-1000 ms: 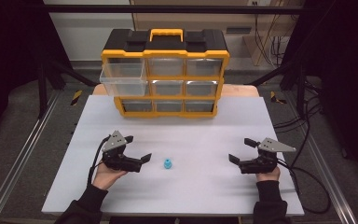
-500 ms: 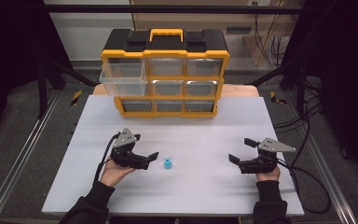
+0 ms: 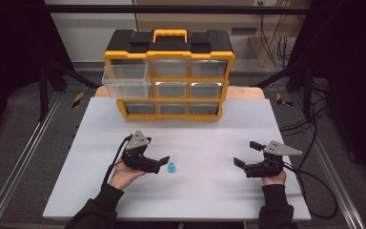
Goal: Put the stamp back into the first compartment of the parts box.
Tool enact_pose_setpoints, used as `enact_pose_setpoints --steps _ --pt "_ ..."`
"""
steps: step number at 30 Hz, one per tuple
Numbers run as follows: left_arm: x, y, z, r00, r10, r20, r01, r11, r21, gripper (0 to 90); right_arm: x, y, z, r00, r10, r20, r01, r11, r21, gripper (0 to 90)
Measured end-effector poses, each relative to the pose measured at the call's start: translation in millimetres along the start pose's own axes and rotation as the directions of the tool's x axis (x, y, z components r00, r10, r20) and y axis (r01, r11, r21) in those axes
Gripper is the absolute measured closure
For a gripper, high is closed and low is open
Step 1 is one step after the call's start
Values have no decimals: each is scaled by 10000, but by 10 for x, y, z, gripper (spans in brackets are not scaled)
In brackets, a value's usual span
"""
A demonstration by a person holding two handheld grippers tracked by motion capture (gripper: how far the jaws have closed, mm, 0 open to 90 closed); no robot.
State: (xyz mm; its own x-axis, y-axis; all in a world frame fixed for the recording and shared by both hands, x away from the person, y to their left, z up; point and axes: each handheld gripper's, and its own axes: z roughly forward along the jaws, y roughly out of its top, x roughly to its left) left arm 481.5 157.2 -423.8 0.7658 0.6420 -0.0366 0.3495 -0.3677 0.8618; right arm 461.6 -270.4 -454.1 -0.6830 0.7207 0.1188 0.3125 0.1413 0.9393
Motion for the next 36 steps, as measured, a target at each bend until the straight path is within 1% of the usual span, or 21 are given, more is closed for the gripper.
enact_pose_setpoints --steps 3,5,7,8,10,12,15,18,21,23,26,31,34,35,36 --pt "-14 6 28 10000 -22 51 22 10000 39 1 1 -1 2 10000 1 14 -1 10000 -1 24" --pt "-34 2 86 10000 -14 80 13 9998 184 1 1 -2 3 10000 2 4 -2 10000 21 24" --pt "-43 -4 106 10000 -30 87 28 9997 223 1 1 -2 4 10000 7 6 -7 10000 28 24" --pt "-62 -18 146 9999 -35 118 31 9994 344 1 1 -3 5 10000 4 16 -4 10000 33 24" --pt "-72 -26 164 9999 -6 133 0 9991 427 1 1 -3 7 10000 11 7 -11 10000 48 24" --pt "-96 -49 197 9999 96 42 -98 9981 609 1 2 -3 5 10000 4 9 -4 10000 41 25" --pt "-97 -64 208 10000 27 44 -30 9977 684 4 1 -3 6 10000 11 8 -11 10000 50 25" --pt "-98 -81 225 10000 -1 87 -6 9961 886 7 3 -5 9 10000 22 2 -22 10000 62 25" --pt "-106 -111 247 9998 -29 188 9 9948 1015 31 5 -6 13 10000 15 -25 -15 10000 64 25" --pt "-117 -136 282 9998 17 220 -45 9922 1247 39 4 -6 11 10000 17 -11 -17 10000 77 25" --pt "-128 -150 301 9998 42 204 -69 9910 1333 47 4 -6 13 10000 11 -17 -11 10000 70 25" --pt "-145 -175 333 9997 66 217 -98 9884 1514 102 5 -7 15 10000 23 -18 -22 10000 82 25" --pt "-152 -179 336 9997 89 231 -124 9878 1554 153 3 -9 19 10000 -7 -19 7 10000 85 25" --pt "-155 -180 338 9997 109 241 -146 9871 1597 153 3 -9 19 10000 -7 -19 7 10000 85 25" --pt "-163 -183 341 9996 110 251 -150 9865 1634 187 4 -9 21 10000 -9 -16 9 9999 107 25"
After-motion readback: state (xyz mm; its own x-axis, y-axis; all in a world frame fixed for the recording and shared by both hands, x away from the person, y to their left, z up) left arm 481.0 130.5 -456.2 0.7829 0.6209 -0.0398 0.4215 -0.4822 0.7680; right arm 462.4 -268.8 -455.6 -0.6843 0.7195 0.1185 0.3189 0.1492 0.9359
